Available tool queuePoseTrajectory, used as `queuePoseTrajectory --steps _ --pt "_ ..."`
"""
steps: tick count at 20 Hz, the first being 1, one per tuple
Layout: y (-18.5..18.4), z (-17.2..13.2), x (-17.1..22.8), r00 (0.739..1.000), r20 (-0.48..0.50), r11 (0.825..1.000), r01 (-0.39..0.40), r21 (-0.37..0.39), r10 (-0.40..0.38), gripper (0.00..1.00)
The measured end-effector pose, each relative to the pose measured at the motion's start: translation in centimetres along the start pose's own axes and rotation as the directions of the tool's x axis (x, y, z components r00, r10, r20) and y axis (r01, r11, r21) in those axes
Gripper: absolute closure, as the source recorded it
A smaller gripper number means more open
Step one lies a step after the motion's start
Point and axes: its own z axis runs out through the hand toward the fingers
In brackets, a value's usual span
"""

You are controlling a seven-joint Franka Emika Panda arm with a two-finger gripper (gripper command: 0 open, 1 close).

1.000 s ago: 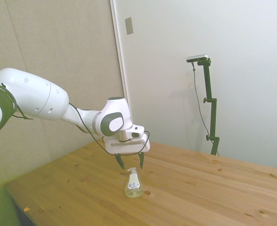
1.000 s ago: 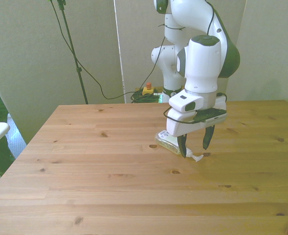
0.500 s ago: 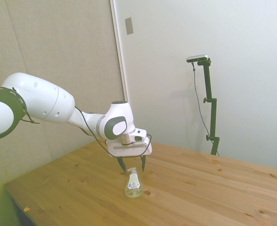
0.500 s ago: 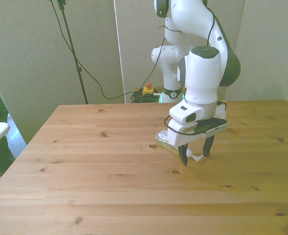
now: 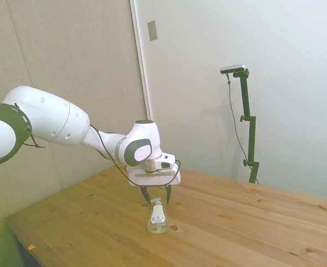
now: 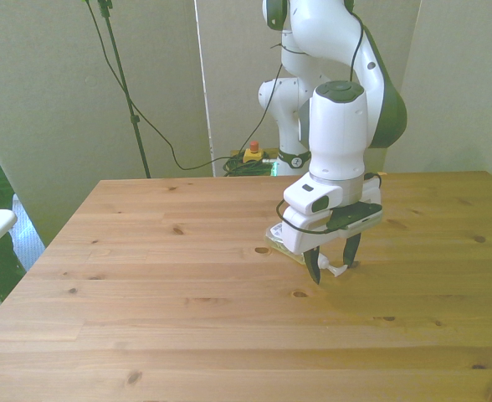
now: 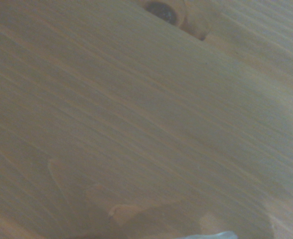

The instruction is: Stand the sanitizer

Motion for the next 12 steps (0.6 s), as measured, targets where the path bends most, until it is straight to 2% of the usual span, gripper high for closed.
queuePoseTrajectory --steps 12 --pt "1.2 0.2 0.6 1.0 0.01 1.0 0.0 0.028 0.0 1.0"
